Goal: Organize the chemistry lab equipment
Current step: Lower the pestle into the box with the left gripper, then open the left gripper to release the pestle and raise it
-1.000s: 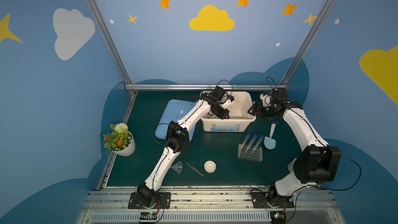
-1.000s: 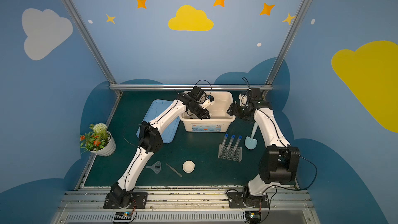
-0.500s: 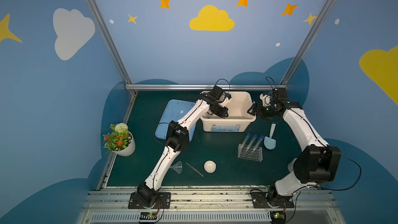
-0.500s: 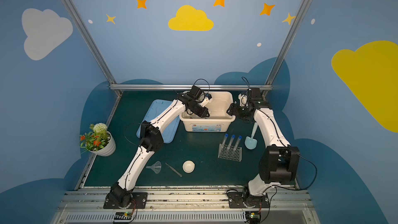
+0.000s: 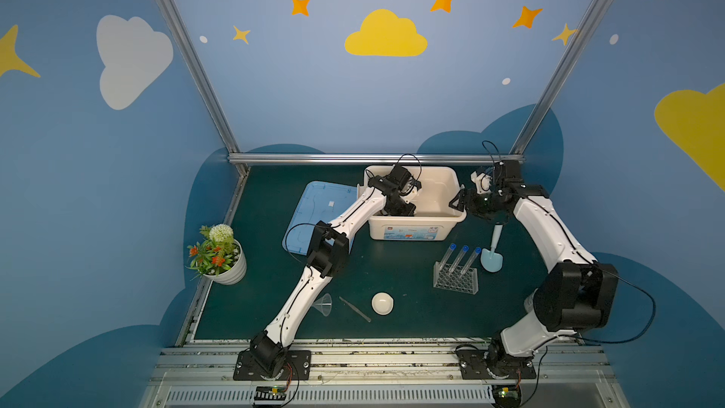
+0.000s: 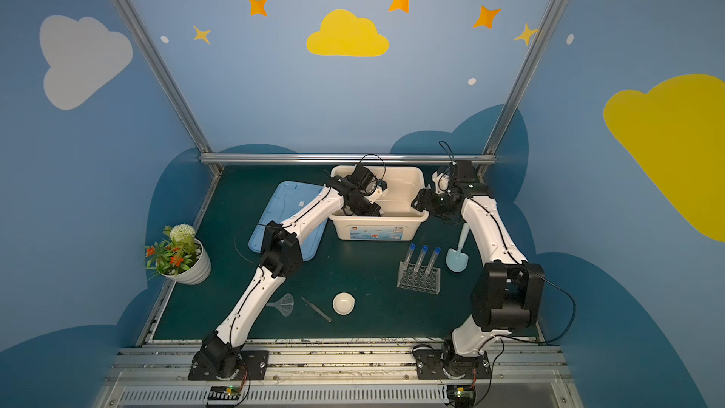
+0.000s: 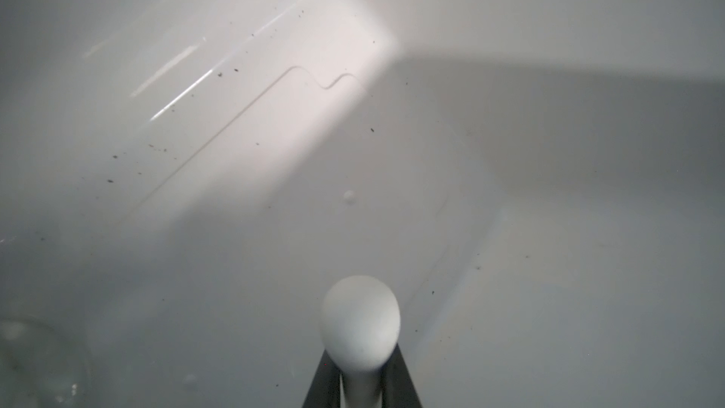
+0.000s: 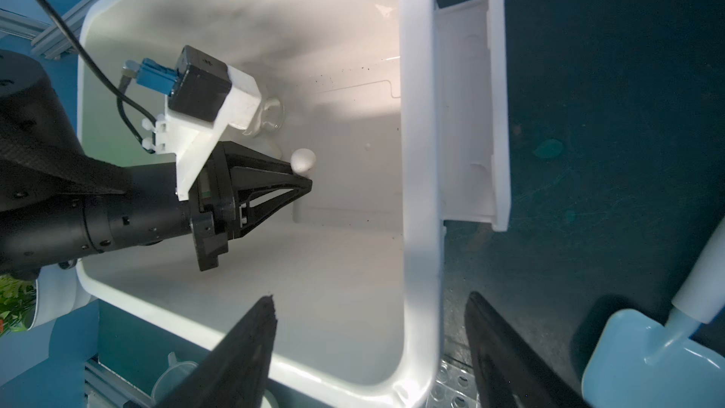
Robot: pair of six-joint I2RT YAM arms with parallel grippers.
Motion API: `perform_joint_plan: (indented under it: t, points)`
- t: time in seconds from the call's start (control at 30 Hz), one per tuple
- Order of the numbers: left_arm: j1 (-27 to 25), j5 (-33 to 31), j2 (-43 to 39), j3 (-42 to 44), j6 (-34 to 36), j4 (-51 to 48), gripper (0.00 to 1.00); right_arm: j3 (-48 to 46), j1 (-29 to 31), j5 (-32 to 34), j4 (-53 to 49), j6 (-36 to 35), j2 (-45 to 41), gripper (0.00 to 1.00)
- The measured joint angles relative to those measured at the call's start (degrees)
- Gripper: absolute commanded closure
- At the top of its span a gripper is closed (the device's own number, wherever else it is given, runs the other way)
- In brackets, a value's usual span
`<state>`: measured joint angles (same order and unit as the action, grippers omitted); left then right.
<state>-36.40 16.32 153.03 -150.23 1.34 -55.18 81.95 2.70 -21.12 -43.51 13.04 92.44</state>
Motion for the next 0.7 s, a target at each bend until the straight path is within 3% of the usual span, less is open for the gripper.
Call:
perform_joint_plan:
  t: [0.37,0.7]
  points:
    - [-0.87,-2.6,1.64,0.0,2.34,-3.06,0.88,0.0,0.0,-1.03,-0.02,0.0,1.4,0.25]
    - [-0.81,-4.35,1.81,0.0,3.48,-4.22,0.66,0.0,0.0,-1.22,-0.02,0.02,1.44,0.25]
